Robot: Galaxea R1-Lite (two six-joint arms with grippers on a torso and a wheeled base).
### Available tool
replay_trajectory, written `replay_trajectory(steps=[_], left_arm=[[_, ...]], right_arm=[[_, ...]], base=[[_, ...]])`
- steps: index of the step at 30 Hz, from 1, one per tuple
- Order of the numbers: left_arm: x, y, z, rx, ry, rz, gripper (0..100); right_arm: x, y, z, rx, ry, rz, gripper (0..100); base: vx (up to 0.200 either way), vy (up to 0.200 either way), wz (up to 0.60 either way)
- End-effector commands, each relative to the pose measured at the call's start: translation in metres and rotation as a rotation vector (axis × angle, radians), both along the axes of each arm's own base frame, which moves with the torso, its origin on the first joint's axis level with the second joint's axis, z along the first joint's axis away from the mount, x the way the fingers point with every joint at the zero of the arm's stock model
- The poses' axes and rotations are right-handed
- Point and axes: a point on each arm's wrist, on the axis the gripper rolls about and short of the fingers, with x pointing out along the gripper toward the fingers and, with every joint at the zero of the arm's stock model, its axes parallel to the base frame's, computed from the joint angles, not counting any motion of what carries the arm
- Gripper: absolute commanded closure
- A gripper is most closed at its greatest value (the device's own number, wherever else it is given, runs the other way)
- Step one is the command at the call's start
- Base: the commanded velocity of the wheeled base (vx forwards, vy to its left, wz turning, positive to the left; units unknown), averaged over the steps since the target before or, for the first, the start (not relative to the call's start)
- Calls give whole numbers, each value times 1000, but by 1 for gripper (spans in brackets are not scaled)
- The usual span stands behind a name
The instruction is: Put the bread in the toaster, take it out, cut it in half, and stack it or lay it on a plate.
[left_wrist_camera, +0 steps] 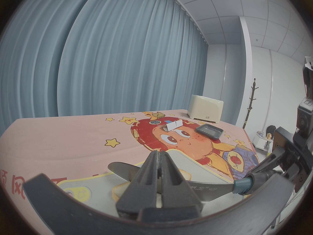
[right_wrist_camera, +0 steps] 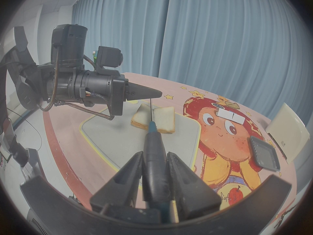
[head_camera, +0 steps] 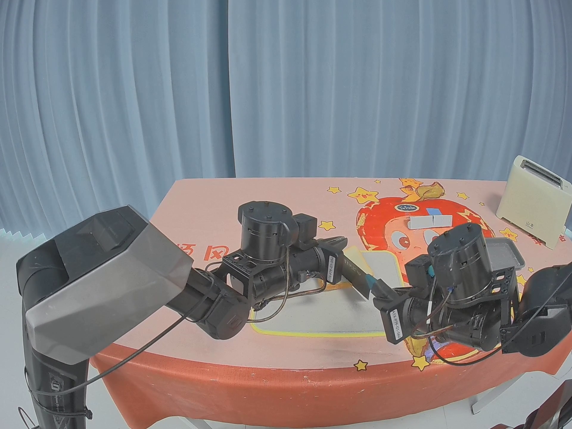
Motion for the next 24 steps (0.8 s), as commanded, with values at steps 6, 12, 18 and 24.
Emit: replay_trajectory(steps=[6,12,18,24], left_arm=[[1,-2,0,-1,-4,-2,100],[3,-6,10,-21,-29,-3,100],[3,-6,15,-24,-34,3,100],[3,-4,4,-5,-11,7,100]], right_arm=[[-3,-2,-7,3,33,-21,100],[-3,-3,-6,8,30,-24,100],[-2,-2,-4,16,24,-24,100],[1,2,1,29,7,-23,100]], base=[[0,0,0],[0,0,0],[0,0,0],[0,0,0]])
